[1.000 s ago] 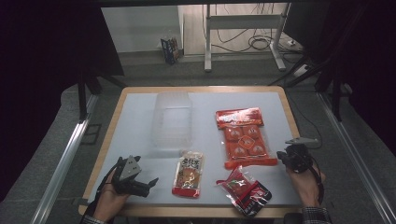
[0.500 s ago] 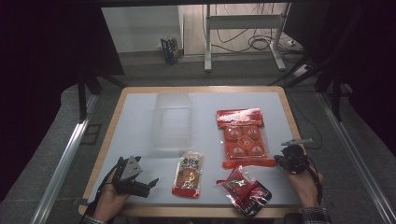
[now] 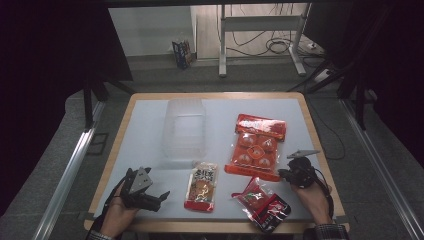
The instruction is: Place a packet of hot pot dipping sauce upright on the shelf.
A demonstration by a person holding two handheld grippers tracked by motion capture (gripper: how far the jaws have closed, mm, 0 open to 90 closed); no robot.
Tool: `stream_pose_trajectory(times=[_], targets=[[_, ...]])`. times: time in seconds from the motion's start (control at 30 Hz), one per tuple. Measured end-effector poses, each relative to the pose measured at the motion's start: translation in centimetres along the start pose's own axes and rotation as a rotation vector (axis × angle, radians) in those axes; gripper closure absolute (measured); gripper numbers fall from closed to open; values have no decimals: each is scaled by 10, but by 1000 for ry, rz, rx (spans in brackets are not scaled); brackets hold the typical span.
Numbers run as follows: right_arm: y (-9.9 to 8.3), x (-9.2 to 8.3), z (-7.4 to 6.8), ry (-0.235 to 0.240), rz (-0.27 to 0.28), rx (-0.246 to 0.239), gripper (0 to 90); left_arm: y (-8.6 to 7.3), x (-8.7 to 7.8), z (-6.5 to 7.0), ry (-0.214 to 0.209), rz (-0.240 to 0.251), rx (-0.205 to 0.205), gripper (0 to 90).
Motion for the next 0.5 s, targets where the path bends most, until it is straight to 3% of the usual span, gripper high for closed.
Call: stream_pose_trajectory(times=[0.2, 0.5], targets=[[13, 12, -16, 34, 12, -39, 885, 0, 0, 0, 6, 1, 3, 0], [20, 25, -27, 89, 15, -26, 885, 0, 0, 0, 6, -1, 4, 0]])
Point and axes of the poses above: each handheld gripper's, and its own axes: x roughly forward along the jaws, y roughly out of its top, z roughly to its right, the point moved 4 cm from there along x, roughly forward along the jaws, and after that the axes turned 5 degrees about z, right-handed, at the moved point
